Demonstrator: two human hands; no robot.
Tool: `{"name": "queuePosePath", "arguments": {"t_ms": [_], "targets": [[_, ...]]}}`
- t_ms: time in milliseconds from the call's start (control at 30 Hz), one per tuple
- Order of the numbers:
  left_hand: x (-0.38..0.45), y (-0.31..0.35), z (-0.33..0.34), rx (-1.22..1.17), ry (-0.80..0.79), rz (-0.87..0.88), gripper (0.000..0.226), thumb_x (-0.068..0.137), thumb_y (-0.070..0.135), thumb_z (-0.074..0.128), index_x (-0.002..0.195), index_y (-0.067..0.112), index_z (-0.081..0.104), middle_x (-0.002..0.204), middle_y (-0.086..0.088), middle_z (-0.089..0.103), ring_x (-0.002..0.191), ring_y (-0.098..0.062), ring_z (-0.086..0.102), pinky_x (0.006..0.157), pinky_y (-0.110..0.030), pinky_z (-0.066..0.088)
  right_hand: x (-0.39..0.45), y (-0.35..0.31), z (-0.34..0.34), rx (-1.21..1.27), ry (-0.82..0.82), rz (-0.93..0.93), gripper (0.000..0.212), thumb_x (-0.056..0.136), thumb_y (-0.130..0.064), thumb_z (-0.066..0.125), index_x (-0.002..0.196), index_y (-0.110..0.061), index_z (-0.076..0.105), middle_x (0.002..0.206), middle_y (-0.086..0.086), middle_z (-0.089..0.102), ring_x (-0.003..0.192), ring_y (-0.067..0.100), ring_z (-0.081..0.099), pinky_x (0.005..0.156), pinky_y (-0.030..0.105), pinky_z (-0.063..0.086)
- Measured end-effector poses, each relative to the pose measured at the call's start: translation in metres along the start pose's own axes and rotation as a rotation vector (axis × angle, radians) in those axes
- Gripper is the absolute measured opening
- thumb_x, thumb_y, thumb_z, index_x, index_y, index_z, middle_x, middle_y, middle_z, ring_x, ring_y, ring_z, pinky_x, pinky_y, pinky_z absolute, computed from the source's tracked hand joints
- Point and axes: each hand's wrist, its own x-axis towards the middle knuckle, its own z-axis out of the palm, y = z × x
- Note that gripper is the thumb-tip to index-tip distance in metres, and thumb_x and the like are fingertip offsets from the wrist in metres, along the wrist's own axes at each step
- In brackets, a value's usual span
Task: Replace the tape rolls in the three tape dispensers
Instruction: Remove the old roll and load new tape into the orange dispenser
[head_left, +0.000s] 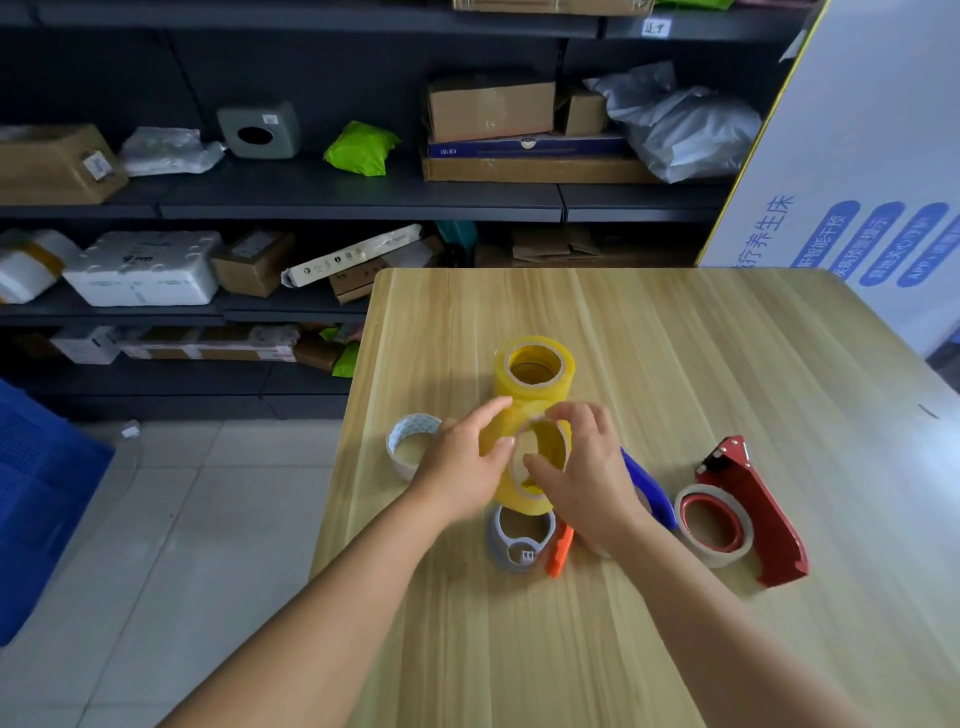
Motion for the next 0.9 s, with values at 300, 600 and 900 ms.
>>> {"name": "queuePosePath", "arguments": {"t_ms": [300, 600, 900], "targets": [[-0.006, 0.002, 0.002, -0.18, 0.122, -0.12, 0.026, 0.088, 0.043, 0.058, 0.112, 0.035, 0.053, 0.084, 0.01, 0.054, 0.087, -0.023, 0.064, 0.079, -0.047, 0.057, -0.027, -0.008, 0.012, 0.009, -0.163, -0.076, 0.02, 0.084, -0.018, 0.066, 0.103, -0.018, 0.059, 0.089, -0.004, 0.058, 0.082, 0.015, 0.053, 0.071, 0.022, 0.04], [-0.007, -0.019, -0.014, -0.072, -0.037, -0.094, 0.026, 0.094, 0.026, 0.051, 0.119, 0.023, 0.057, 0.123, -0.002, 0.059, 0.108, -0.014, 0.055, 0.092, -0.029, 0.045, -0.024, -0.001, 0.001, 0.379, -0.259, 0.217, 0.023, 0.099, -0.022, 0.041, 0.098, -0.038, 0.058, 0.091, -0.016, 0.06, 0.084, 0.002, 0.058, 0.067, 0.015, 0.044], [-0.017, -0.026, -0.019, -0.289, -0.162, -0.014, 0.043, 0.072, 0.037, 0.078, 0.103, 0.023, 0.05, 0.112, -0.001, 0.064, 0.109, -0.016, 0.06, 0.09, -0.036, 0.051, -0.007, 0.002, -0.003, 0.629, -0.218, 0.476, 0.021, 0.083, -0.035, 0.052, 0.077, -0.019, 0.065, 0.08, 0.011, 0.063, 0.081, 0.028, 0.06, 0.086, 0.051, 0.051]]}}
